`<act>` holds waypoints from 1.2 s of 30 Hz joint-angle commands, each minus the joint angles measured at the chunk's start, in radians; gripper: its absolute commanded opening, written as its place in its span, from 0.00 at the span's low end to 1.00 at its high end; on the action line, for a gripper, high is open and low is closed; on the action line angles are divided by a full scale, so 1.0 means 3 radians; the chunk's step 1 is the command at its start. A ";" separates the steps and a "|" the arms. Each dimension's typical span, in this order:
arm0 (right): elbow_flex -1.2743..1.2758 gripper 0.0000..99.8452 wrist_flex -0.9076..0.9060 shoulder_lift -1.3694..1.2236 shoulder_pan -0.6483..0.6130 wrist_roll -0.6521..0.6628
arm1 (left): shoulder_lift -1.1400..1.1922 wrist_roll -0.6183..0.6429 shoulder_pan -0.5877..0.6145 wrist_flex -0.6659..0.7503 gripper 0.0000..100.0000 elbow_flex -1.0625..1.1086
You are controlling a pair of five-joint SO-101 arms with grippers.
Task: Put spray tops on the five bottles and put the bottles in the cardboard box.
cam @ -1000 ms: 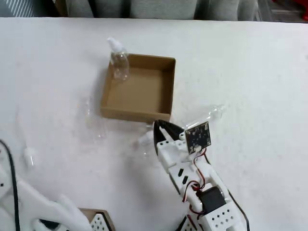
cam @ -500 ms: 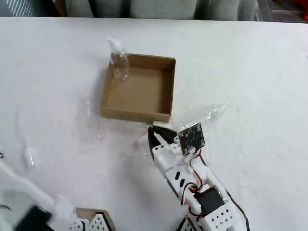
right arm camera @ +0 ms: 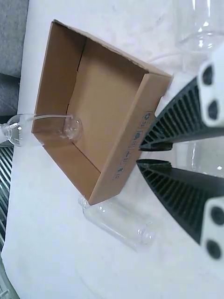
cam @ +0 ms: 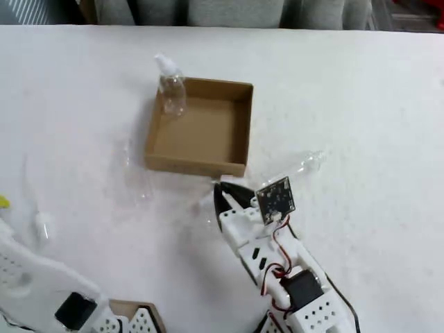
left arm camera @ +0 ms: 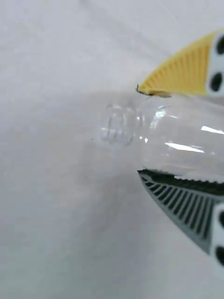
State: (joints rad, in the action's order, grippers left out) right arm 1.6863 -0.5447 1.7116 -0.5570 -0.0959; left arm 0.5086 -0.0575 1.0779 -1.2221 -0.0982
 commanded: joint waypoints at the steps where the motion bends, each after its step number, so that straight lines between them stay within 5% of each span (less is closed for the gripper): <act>1: 0.0026 0.02 -0.0013 0.0028 -0.0028 0.0010 | 0.0228 -0.0031 -0.0038 -0.0455 0.25 -0.0690; 11: 0.0026 0.02 -0.0013 0.0028 -0.0028 0.0010 | 0.0294 -0.0384 -0.0038 -0.1141 0.25 -0.1192; 31: 0.0026 0.02 -0.0013 0.0018 -0.0028 0.0010 | 0.0616 -0.0460 -0.0059 -0.0905 0.24 -0.1233; 36: 0.0026 0.02 -0.0013 0.0018 -0.0028 0.0010 | 0.0580 -0.0777 -0.0038 -0.0931 0.02 -0.1376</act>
State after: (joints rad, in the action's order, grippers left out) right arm 1.6863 -0.5447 1.7116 -0.5570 -0.0959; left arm 0.7081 -0.2279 1.0764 -1.5090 -0.4250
